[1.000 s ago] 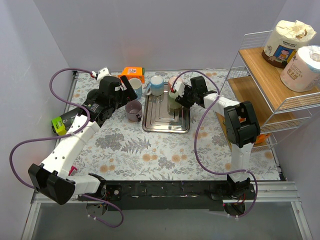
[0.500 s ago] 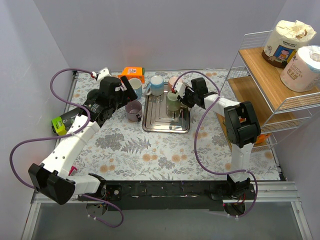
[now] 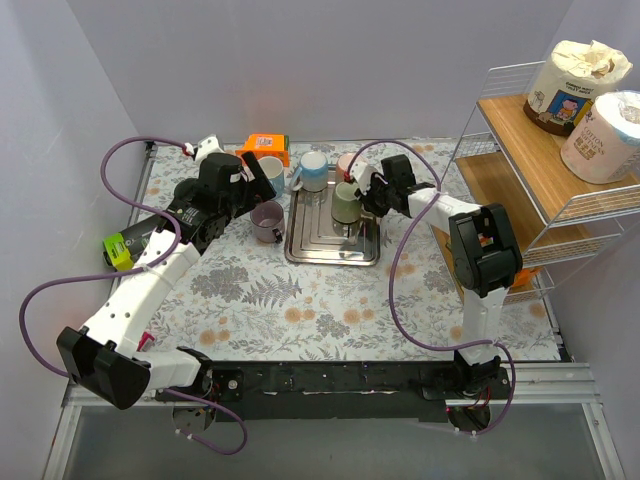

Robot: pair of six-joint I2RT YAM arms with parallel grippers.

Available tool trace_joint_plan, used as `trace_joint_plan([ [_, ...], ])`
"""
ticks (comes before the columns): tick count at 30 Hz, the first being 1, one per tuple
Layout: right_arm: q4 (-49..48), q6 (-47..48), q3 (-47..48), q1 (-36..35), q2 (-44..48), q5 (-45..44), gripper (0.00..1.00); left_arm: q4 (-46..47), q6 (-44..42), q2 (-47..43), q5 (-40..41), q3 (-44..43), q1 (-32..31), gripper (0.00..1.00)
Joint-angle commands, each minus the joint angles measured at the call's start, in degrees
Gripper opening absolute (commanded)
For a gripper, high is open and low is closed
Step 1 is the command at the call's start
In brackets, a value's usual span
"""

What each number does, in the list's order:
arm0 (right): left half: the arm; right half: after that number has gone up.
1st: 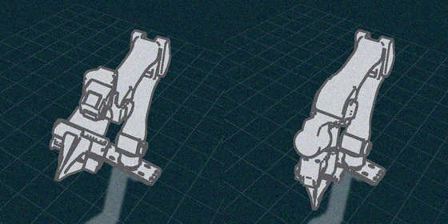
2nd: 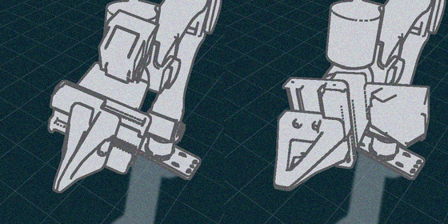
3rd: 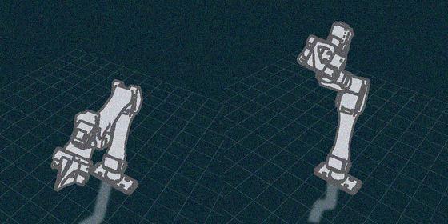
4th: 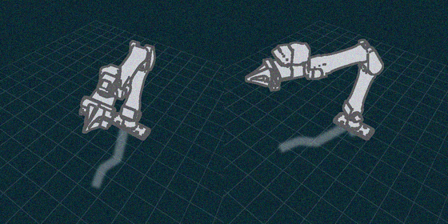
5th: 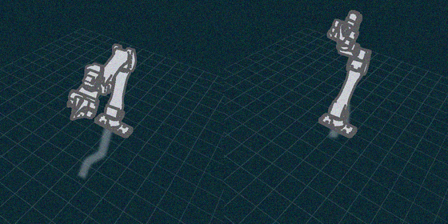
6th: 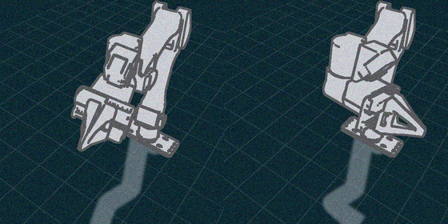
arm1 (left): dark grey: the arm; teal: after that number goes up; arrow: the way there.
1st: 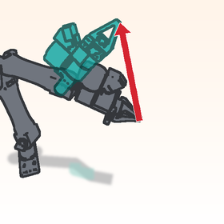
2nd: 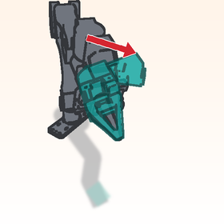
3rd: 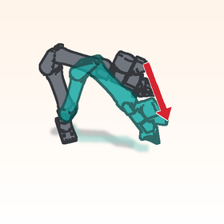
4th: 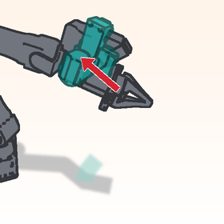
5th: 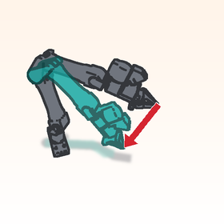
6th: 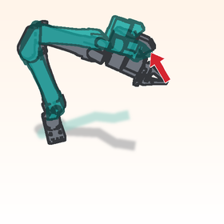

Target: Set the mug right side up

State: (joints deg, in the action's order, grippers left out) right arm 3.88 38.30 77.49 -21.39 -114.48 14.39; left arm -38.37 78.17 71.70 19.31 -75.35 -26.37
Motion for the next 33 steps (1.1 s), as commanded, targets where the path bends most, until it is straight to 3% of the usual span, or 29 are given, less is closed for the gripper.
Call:
trace_joint_plan([
  [1,4.11,-10.07,4.59,-0.15,3.47,0.81,0.01,1.45,-0.74,-1.12,-0.94,0.99,-0.09,0.98],
  [8,6.84,-30.63,7.15,-2.42,9.61,7.74,0.01,3.04,-0.48,-2.18,-2.08,2.4,-0.08,0.98],
  [12,7.98,-37.67,8.36,-4.19,12.69,6.53,0.01,5.23,-0.91,-3.23,-3.57,3.45,-0.17,0.98],
  [16,7.2,-48.21,9.17,-4.45,15.59,5.91,0.01,9.0,-2.41,-5.16,-9.96,5.39,-0.08,0.98],
  [23,-8.0,-72.53,7.67,-4.54,20.25,17.14,0.01,20.78,-5.93,-7.28,-31.67,9.78,-0.08,0.98],
  [28,-14.59,-84.69,10.48,-4.54,19.47,24.53,0.01,30.62,-4.17,-7.63,-38.19,11.28,-0.17,0.95],
  [33,-29.87,-104.9,8.82,-4.54,18.5,31.48,0.01,37.66,-4.52,-5.0,-48.03,8.91,-0.08,0.86],
])
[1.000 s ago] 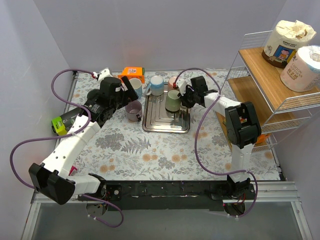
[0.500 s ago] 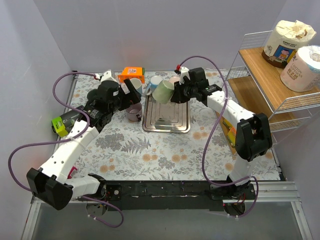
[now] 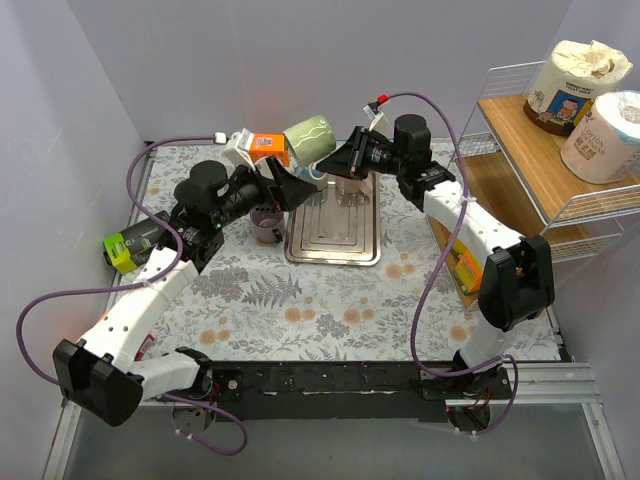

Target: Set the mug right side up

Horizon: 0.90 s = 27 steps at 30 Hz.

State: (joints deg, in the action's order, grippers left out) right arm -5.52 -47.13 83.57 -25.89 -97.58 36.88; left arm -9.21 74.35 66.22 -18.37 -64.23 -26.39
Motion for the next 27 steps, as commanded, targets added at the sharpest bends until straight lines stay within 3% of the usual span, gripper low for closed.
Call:
trace_joint_plan([
  [1,-24.33,-24.62,2.48,-0.04,1.6,9.52,0.01,8.86,-0.52,0.75,-10.54,-2.65,-0.06,0.86],
  [4,-32.59,-34.12,0.72,0.05,1.34,10.23,0.01,11.58,0.97,0.85,-10.28,-2.57,-0.06,0.81],
  [6,-36.47,-38.1,-0.86,-0.13,1.08,10.49,0.01,14.12,2.81,0.67,-9.67,-1.96,-0.06,0.7],
  [8,-40.09,-41.8,-1.83,-0.21,1.16,10.58,0.01,15.36,4.39,0.58,-7.74,-1.69,-0.06,0.67],
  [18,-38.69,-40.67,-3.85,-1.18,2.75,9.26,0.01,18.18,8.0,3.3,-6.68,-2.57,-0.15,0.65],
  [27,-39.57,-39.18,-4.91,-2.67,3.19,9.17,0.01,17.04,10.56,4.71,-3.16,-3.18,-0.06,0.49],
])
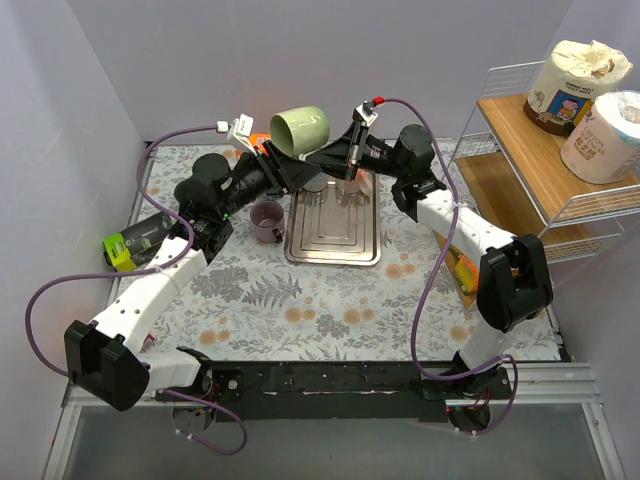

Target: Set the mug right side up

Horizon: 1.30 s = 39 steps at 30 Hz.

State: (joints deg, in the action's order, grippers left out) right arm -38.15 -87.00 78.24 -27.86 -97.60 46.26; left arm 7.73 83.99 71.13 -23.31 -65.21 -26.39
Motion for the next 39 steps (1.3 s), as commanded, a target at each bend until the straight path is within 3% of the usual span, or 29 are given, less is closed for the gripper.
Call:
trace_joint_plan([
  [1,-6.24,1.3,0.34,-0.97,3.29,-0.12,0.01,0.18,0.92,-0.29,1.95,-2.2,-0.15,0.48],
  [6,-3.61,3.94,-0.01,-1.32,3.91,-0.21,0.01,-0.25,1.0,-0.29,2.22,-2.46,-0.06,0.35],
  [13,6.06,13.77,2.53,-2.02,4.96,-0.2,0.01,-1.75,1.62,0.32,2.31,-2.99,-0.06,0.34],
  [15,7.38,15.62,2.45,-2.03,5.14,-0.38,0.01,-2.1,1.62,0.5,2.04,-3.17,-0.06,0.25],
  [16,7.56,15.9,2.19,-2.03,5.58,-0.64,0.01,-2.28,1.71,0.58,2.13,-3.26,-0.06,0.13],
  [18,8.0,16.95,1.57,-2.03,5.93,-0.73,0.01,-2.98,1.71,0.67,2.22,-3.52,-0.06,0.01],
  [26,1.79,13.8,-3.61,-2.03,6.81,-1.7,0.01,-4.74,2.23,-0.38,1.34,-4.22,0.03,0.0],
  [33,-27.02,-4.73,-9.77,-1.94,3.83,-2.67,0.01,0.62,7.24,-2.75,-1.21,-1.76,0.9,0.0],
  [39,-19.36,1.81,-6.7,-1.94,4.61,-0.47,0.01,-0.08,7.6,-1.79,-1.3,-2.82,1.08,0.0],
])
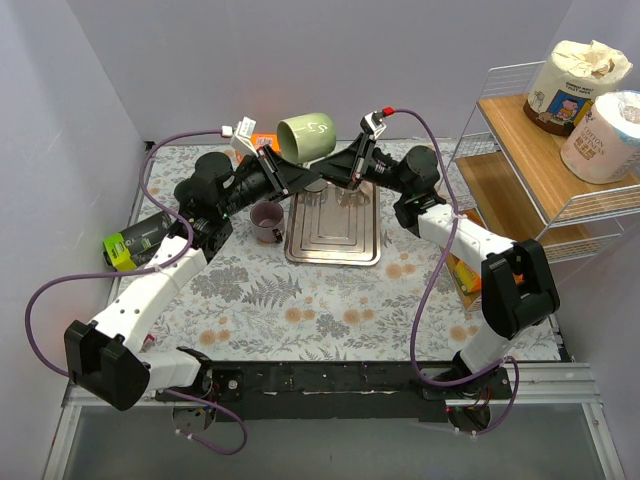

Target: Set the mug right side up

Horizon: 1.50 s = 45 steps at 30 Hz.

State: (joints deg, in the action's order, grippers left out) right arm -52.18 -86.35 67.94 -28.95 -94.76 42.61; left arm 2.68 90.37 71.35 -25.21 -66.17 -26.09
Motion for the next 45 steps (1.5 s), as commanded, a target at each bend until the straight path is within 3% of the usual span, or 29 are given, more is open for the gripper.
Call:
trace_joint_plan([
  [1,-3.99,2.31,3.77,-0.85,2.03,3.27,0.01,4.62,1.13,-1.75,0.69,-2.03,0.86,0.0],
  [4,-0.82,6.18,3.25,-0.85,3.18,2.4,0.01,4.0,0.78,-1.83,1.04,-2.47,0.86,0.0],
  [9,0.93,8.47,2.37,-0.85,4.15,0.99,0.25,3.13,-0.45,-1.83,1.22,-2.82,0.86,0.0],
  [15,3.93,9.26,2.81,-0.76,3.79,0.46,0.38,1.46,-0.98,-1.22,1.74,-3.7,0.77,0.0],
  [25,8.67,10.58,1.67,-0.14,4.06,-0.16,0.45,-2.32,-2.91,-1.13,6.31,-5.89,0.86,0.0],
  [29,23.04,18.72,1.84,-0.05,5.72,-3.75,0.49,-9.16,-5.63,-1.21,11.67,-9.4,0.77,0.0],
  [34,32.92,25.87,2.19,0.21,8.01,-7.71,0.54,-17.86,-8.36,0.1,20.09,-15.03,1.56,0.0],
  [36,37.84,29.12,2.55,0.3,8.71,-9.03,0.54,-24.01,-9.76,0.1,23.96,-16.7,1.56,0.0],
  [40,47.76,34.92,4.82,0.39,9.24,-13.51,0.54,-39.98,-11.88,-0.86,39.4,-18.03,1.65,0.0],
  [45,52.01,38.36,5.54,0.73,8.63,-15.36,0.54,-52.76,-12.85,-0.95,48.93,-15.14,2.44,0.0],
])
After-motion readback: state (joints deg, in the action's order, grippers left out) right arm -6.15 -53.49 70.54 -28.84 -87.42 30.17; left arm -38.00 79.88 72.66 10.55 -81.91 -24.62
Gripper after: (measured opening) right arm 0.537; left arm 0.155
